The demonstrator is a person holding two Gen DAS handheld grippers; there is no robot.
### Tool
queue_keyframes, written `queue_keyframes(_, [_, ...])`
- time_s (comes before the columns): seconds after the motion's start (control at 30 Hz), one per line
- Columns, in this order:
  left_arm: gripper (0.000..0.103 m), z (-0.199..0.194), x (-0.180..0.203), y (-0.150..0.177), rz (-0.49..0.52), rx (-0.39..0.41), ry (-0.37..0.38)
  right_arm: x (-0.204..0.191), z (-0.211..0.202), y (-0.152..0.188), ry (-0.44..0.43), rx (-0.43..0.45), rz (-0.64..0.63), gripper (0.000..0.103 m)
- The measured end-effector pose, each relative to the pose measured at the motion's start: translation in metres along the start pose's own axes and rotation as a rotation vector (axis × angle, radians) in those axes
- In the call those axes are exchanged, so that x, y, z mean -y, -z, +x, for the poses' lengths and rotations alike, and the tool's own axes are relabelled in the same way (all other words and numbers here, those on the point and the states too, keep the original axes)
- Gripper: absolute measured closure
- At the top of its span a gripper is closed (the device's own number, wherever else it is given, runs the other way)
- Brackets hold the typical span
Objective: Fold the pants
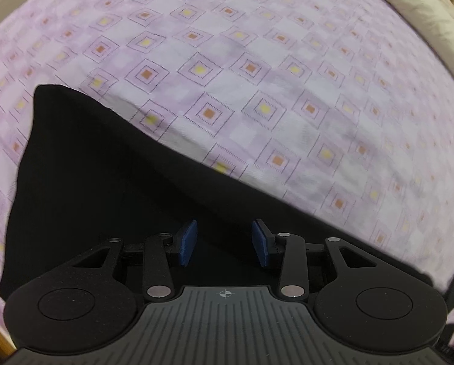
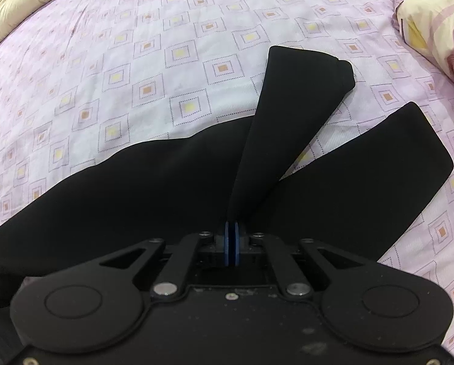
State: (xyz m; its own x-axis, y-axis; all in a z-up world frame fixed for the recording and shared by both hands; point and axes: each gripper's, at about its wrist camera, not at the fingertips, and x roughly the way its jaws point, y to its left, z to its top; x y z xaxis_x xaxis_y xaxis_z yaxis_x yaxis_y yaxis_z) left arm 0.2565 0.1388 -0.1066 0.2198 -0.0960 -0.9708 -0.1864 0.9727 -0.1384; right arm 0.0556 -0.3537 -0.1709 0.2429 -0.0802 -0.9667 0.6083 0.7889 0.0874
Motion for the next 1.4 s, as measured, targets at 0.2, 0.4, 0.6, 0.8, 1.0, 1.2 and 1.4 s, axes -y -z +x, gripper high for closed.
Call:
queue_keyframes(0.2, [0.064, 0.008, 0.003, -0.015, -0.045, -0.002, -0.006, 0.0, 0.003, -0.001, -0.006, -0.007, 0.006, 0.098])
queue_keyframes(0.4, [0.1, 0.016, 0.003, -0.012, -0.074, 0.014, 0.001, 0.001, 0.005, -0.002, -0.008, -0.013, -0.001, 0.098])
queue_keyframes(0.6, [0.1, -0.062, 0.015, 0.027, 0.055, 0.187, 0.025, 0.007, -0.024, -0.005, -0.034, 0.063, -0.024, 0.098])
queue_keyframes(0.8, [0.1, -0.101, -0.009, 0.102, 0.063, 0.139, 0.046, 0.035, -0.056, 0.012, -0.037, 0.1, -0.027, 0.098])
queue_keyframes(1.0, [0.1, -0.06, -0.035, 0.157, 0.051, -0.02, -0.022, 0.069, -0.033, 0.043, 0.012, -0.003, -0.032, 0.092])
queue_keyframes(1.2, [0.099, -0.017, -0.041, 0.169, 0.027, -0.073, -0.084, 0.073, -0.054, 0.041, 0.039, 0.078, -0.133, 0.073])
queue_keyframes(1.4, [0.099, -0.007, -0.044, 0.169, -0.05, -0.071, -0.103, 0.046, -0.042, 0.001, 0.097, 0.177, -0.312, 0.064])
